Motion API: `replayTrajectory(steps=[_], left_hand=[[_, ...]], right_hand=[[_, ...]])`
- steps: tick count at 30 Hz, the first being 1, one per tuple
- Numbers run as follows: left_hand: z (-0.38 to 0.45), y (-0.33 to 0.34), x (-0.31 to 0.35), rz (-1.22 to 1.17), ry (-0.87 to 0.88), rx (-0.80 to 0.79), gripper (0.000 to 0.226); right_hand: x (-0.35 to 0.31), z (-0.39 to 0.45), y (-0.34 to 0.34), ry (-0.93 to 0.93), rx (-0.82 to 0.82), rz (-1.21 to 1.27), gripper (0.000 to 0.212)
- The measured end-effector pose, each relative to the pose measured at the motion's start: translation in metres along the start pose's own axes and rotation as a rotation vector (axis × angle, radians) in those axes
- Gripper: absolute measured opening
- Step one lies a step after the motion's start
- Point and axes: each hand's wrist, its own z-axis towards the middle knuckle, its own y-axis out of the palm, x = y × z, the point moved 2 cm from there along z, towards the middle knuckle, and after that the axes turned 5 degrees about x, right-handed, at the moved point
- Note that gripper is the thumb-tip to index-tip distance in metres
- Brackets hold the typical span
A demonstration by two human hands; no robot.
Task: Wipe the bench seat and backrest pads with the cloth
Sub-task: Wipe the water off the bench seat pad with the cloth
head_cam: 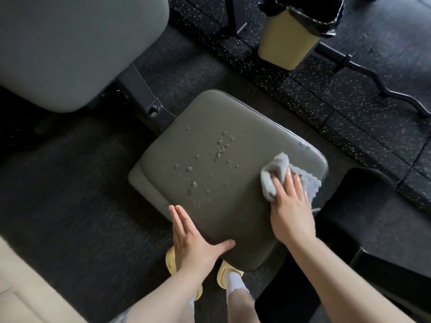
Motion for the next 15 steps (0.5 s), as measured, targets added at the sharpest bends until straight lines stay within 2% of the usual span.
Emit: replayTrajectory(steps=[2, 3, 6, 9, 12, 15], left_hand=[[0.004, 0.0, -0.001, 0.067, 0.021, 0.014, 0.155], [0.005, -0.001, -0.001, 0.084, 0.037, 0.023, 0.156], [0.007, -0.001, -0.003, 0.098, 0.071, 0.023, 0.156], [0.009, -0.006, -0.007, 0.134, 0.09, 0.016, 0.155], [0.016, -0.01, -0.012, 0.204, 0.124, 0.014, 0.154], [0.019, -0.01, -0.013, 0.243, 0.142, 0.0, 0.154]], right_hand=[[-0.028, 0.025, 0.002, 0.072, -0.004, 0.022, 0.066], [-0.043, 0.027, 0.005, 0.037, -0.014, 0.025, 0.065], [-0.059, -0.01, 0.02, -0.261, -0.088, 0.0, 0.063], [-0.021, -0.05, 0.016, -0.382, -0.142, -0.022, 0.061], [0.005, -0.025, 0.007, -0.314, -0.075, -0.051, 0.059], [-0.024, 0.013, 0.009, -0.061, 0.007, 0.013, 0.062]])
